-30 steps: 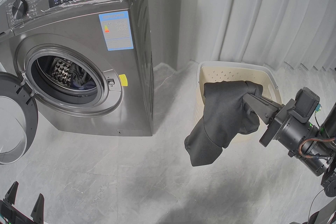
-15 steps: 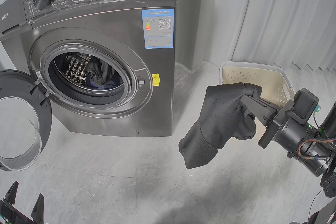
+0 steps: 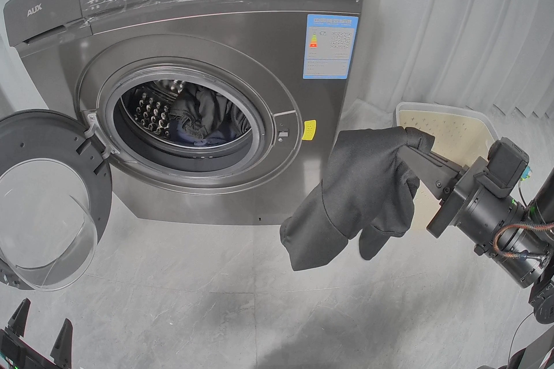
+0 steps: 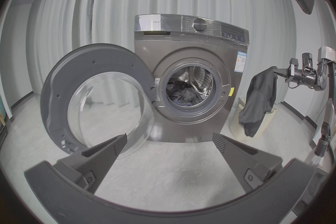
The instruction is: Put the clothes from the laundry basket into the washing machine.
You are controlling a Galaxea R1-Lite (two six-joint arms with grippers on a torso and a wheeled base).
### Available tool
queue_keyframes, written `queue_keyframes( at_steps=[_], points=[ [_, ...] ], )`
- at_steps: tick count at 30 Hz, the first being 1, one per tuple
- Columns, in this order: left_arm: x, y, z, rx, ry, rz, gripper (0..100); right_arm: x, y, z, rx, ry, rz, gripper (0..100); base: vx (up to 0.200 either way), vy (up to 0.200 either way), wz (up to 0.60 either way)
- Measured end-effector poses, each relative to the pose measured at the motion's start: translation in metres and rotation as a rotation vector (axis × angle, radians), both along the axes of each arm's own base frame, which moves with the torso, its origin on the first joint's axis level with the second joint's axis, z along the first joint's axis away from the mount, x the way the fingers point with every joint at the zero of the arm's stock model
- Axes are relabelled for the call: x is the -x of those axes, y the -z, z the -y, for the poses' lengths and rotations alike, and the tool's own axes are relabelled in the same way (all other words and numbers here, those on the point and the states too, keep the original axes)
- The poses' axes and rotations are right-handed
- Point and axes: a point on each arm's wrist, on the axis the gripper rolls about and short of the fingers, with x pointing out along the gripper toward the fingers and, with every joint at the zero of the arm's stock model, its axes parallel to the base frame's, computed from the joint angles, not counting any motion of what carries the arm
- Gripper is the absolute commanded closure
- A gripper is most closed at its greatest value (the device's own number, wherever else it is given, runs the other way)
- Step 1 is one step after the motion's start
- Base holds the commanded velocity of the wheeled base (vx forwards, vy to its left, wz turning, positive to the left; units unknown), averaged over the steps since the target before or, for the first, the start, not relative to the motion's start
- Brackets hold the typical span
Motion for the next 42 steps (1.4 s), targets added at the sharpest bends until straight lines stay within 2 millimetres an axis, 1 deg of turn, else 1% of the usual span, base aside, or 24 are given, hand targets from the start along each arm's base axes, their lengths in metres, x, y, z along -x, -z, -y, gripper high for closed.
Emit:
queue_keyframes(
  at_steps=[5,11,35,42],
  points=[
    [0.0,0.0,0.0,0.0,-0.001,0.0,0,-0.0007,0.0001,-0.0001,0.0,0.002,-0.002,100,-0.2,0.0,0.0],
    [0.0,0.0,0.0,0.0,-0.002,-0.001,0,-0.0017,0.0011,-0.0002,0.002,0.003,-0.007,100,0.0,0.0,0.0],
    [-0.0002,0.0,0.0,0.0,-0.001,-0.002,0,-0.0064,0.0057,-0.0012,0.012,0.018,-0.026,100,0.0,0.2,0.0],
    [-0.0002,0.0,0.0,0.0,-0.002,-0.002,0,-0.007,0.0076,-0.0018,0.018,0.017,-0.031,100,0.0,0.0,0.0]
  ],
)
